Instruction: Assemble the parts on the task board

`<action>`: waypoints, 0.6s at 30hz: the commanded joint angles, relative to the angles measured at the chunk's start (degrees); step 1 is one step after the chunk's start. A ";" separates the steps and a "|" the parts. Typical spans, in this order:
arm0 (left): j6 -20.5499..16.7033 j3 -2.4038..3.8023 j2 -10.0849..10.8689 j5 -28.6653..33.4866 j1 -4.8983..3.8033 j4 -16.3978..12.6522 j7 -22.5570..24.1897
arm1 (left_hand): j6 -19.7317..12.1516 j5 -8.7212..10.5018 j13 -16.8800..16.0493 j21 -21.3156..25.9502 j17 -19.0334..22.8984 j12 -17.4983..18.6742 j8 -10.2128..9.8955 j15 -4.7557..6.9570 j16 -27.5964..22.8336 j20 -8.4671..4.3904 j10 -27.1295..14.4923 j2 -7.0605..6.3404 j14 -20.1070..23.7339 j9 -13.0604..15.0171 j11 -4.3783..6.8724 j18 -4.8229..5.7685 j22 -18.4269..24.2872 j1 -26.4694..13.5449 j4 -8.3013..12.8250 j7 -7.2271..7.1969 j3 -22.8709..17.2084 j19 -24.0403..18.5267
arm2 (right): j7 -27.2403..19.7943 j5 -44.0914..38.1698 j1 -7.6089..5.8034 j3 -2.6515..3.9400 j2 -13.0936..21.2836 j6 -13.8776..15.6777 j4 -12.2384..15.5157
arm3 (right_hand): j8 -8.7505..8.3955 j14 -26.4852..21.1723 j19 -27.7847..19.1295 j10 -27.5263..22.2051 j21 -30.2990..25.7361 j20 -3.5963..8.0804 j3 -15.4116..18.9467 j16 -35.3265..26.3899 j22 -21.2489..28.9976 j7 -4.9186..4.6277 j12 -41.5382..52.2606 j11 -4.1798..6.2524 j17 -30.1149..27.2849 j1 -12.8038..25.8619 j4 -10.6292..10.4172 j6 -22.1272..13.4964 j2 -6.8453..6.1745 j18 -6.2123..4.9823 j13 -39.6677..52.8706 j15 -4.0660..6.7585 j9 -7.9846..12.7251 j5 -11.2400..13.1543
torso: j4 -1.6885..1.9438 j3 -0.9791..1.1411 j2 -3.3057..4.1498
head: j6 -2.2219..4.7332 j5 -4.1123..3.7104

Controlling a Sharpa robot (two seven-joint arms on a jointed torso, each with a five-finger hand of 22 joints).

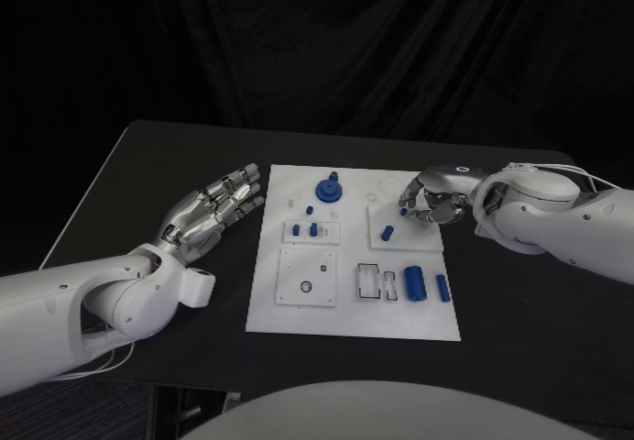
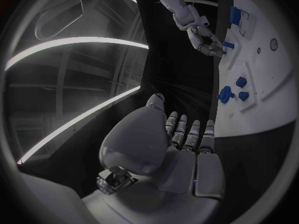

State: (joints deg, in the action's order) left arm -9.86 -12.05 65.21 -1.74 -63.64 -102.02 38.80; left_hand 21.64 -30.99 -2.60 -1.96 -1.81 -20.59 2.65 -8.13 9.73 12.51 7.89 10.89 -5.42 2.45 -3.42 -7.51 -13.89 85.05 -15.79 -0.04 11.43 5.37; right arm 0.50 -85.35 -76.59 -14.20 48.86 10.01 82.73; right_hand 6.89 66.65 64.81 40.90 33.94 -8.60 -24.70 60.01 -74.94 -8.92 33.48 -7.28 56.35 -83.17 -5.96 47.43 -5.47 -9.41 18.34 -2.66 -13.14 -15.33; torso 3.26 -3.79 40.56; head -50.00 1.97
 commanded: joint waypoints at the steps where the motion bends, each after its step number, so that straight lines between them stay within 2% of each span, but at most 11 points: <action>1: 1.17 0.02 -0.17 0.41 -0.05 0.10 10.69 | 0.19 -0.39 -0.10 -0.26 -0.09 -0.28 -0.25 -0.56 0.38 0.44 -0.07 -0.07 -0.05 0.02 -0.48 -0.81 -0.17 0.57 0.43 0.42 -0.01 0.12 | -0.40 -0.45 0.36 0.03 -0.25 0.79 -0.42 | 0.43 0.40 0.44 0.47 0.17 0.09 -0.37 0.16 -2.22 0.18 -0.33 -0.09 -0.02 -0.79 0.44 0.70 0.13 -0.24 -0.23 -0.07 -0.17 -0.86 | -0.16 0.07 0.07 | 0.00 0.11; 6: 1.19 -0.03 -0.26 0.41 -0.05 0.29 10.49 | 0.78 -0.65 -0.12 -0.39 -0.14 -0.54 -0.15 -0.92 0.84 0.84 0.01 -0.16 -0.32 0.09 -0.65 -0.84 -0.61 0.90 0.52 1.11 -0.08 0.46 | -0.55 -0.45 0.88 0.03 -0.89 0.66 -1.26 | 1.36 0.44 0.46 0.81 0.24 0.22 -0.50 0.16 -2.35 0.17 -0.69 -0.06 -0.01 -1.15 1.06 2.08 0.30 -0.24 -0.64 0.00 -0.68 -2.11 | -0.19 0.06 0.09 | 0.00 0.07; 9: 1.15 -0.06 -0.35 0.41 -0.04 0.41 10.42 | 0.95 -0.73 -0.13 -0.48 -0.18 -0.71 -0.12 -1.07 1.15 1.01 0.09 -0.24 -0.50 0.11 -0.69 -0.88 -0.89 1.05 0.59 1.38 -0.10 0.67 | -0.67 -0.45 1.20 0.03 -1.22 0.59 -1.67 | 2.52 0.44 0.46 1.14 0.47 0.34 -0.45 0.11 -2.45 0.05 -0.87 0.04 -0.06 -1.42 1.66 3.78 0.46 -0.23 -0.88 0.12 -1.41 -3.18 | -0.22 0.06 0.13 | 0.00 0.11; 14: 1.28 -0.07 -0.48 0.41 -0.03 0.66 10.24 | 1.10 -0.79 -0.13 -0.59 -0.25 -0.80 -0.10 -1.37 1.61 1.31 0.11 -0.27 -0.80 0.13 -0.81 -0.89 -1.17 1.20 0.62 1.66 -0.15 0.93 | -1.00 -0.45 1.65 0.03 -1.66 0.75 -2.10 | 2.83 0.46 0.48 1.41 0.64 0.39 -0.38 0.09 -2.48 0.10 -0.88 0.10 -0.08 -1.50 1.91 4.10 0.56 -0.22 -0.96 0.16 -1.69 -3.34 | -0.04 0.09 0.17 | 0.00 -0.29; 18: 1.28 -0.07 -0.62 0.42 -0.02 0.88 10.09 | 1.46 -0.83 -0.14 -0.70 -0.29 -0.89 -0.05 -1.67 2.00 1.63 0.12 -0.29 -1.04 0.17 -0.77 -0.90 -1.44 1.36 0.67 2.13 -0.23 1.20 | -1.29 -0.45 1.86 0.03 -1.97 1.31 -2.36 | 3.55 0.72 0.69 2.10 1.28 0.49 -0.02 0.27 -2.58 0.08 -0.69 0.30 0.09 -1.47 2.27 4.78 0.78 -0.14 -1.00 0.29 -2.39 -3.10 | -0.07 0.06 0.14 | 0.00 -0.36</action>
State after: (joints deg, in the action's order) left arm -9.35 -12.15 64.71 -1.66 -63.64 -101.10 38.83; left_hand 23.20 -31.46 -2.64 -2.42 -2.06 -21.24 2.65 -9.56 11.58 13.84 7.91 10.52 -6.49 2.54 -3.83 -7.52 -15.34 85.92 -15.48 1.91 11.11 6.71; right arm -0.11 -85.37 -75.22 -13.95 46.99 11.07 80.41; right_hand 10.39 67.05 65.23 42.83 35.09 -8.18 -24.56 60.00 -74.93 -8.83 33.11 -6.95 56.37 -84.34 -3.97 51.91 -4.80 -9.41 17.55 -2.26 -15.54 -18.33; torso 3.15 -3.71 40.69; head -50.00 1.65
